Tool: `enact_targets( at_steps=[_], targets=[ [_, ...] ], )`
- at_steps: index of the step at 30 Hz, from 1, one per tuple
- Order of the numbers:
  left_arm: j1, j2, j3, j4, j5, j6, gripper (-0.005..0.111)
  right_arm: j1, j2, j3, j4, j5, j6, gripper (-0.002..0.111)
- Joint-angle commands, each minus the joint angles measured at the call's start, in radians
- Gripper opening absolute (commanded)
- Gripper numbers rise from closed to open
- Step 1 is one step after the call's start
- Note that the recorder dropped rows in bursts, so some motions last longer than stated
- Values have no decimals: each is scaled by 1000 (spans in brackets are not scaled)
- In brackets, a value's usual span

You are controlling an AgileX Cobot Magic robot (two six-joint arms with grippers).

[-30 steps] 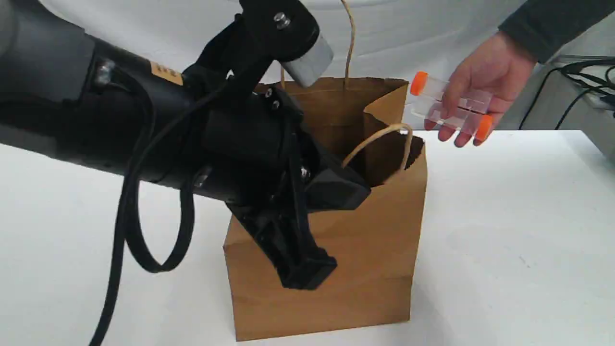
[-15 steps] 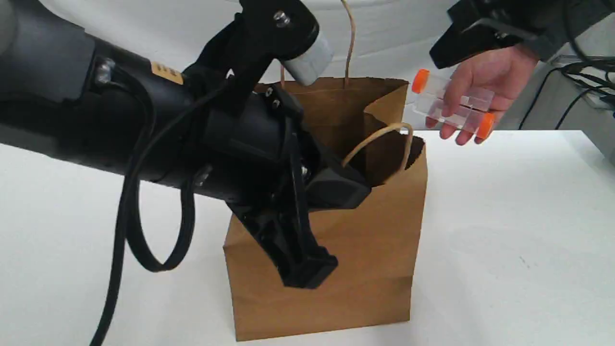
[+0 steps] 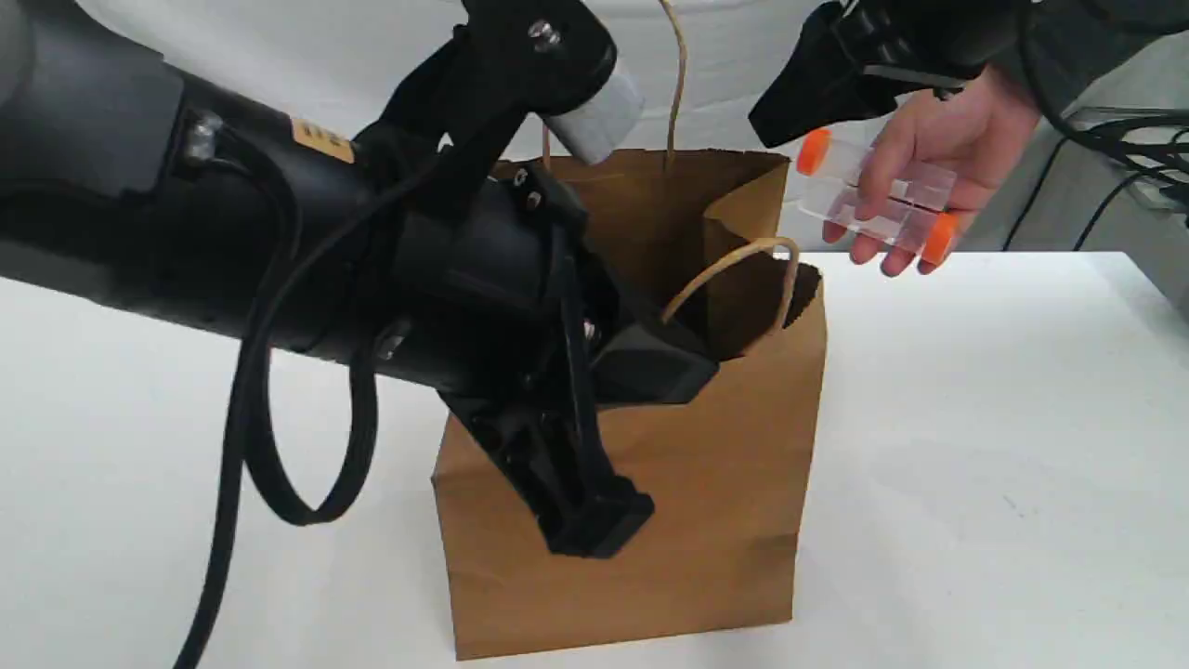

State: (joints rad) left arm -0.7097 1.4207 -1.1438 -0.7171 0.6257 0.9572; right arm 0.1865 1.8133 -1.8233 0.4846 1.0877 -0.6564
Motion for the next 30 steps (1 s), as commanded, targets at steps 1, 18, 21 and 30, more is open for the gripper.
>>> enact_targets(
  at_steps=[1,18,21,30],
  targets=[
    [2,1,-3,-7,-8,-12,0,14,18,-6,-22,-17,-16,56],
    [2,1,-3,-12,-22,-14,0,67,45,-6,-33,-84,-39,56],
    [2,1,-3,-20,-22,-14,0,73,45,-6,-44,-96,-41,54],
    [2,1,-3,-26,-22,-14,0,73,88,-6,-49,-69,-39,52]
  ],
)
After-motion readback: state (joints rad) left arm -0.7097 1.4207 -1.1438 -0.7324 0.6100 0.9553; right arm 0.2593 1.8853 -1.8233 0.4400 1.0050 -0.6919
